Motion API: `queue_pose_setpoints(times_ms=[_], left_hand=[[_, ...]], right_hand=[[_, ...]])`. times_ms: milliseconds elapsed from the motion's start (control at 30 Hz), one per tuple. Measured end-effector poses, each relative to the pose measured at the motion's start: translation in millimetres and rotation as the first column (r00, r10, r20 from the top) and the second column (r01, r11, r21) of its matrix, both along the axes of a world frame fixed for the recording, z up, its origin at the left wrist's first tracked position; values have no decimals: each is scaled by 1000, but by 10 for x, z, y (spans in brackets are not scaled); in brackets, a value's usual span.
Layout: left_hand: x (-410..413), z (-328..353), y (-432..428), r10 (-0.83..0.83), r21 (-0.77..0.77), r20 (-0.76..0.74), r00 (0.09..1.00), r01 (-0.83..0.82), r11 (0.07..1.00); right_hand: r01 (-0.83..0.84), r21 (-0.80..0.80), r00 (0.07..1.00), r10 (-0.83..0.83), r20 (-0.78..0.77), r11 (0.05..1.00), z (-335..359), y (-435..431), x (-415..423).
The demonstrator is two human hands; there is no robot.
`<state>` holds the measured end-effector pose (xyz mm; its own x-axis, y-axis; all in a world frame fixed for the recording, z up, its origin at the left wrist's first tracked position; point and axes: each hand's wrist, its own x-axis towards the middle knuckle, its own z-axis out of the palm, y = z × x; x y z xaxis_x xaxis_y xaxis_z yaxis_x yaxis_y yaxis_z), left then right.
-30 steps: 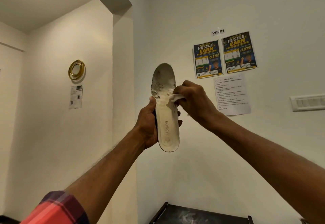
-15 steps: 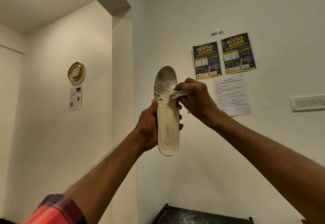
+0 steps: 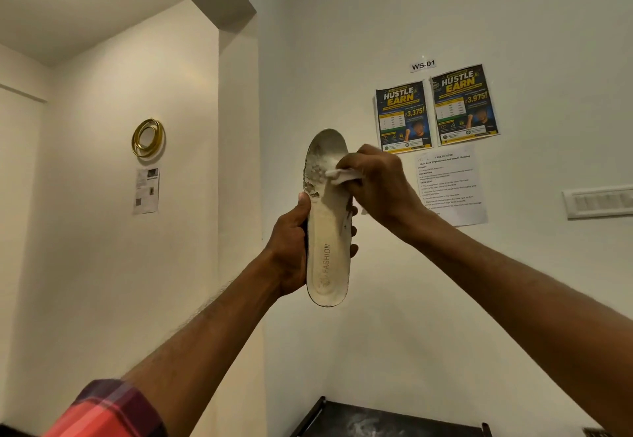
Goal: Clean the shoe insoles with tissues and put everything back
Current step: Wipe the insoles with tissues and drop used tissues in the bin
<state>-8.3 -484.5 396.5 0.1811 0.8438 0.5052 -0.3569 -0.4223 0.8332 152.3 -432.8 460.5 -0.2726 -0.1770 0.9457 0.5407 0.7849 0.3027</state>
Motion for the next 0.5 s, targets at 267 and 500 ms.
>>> queue_pose_setpoints(times_ms=[267,500], left_hand=[[-23,-27,-7,8,1,-58,998,-8,1000],[-3,-51,-22,16,-5,-82,997,-16,1000]], right_hand=[[26,24,1000,-26,-11,999,70,23,44],[41,58,999,-42,27,997,77,-16,-18]])
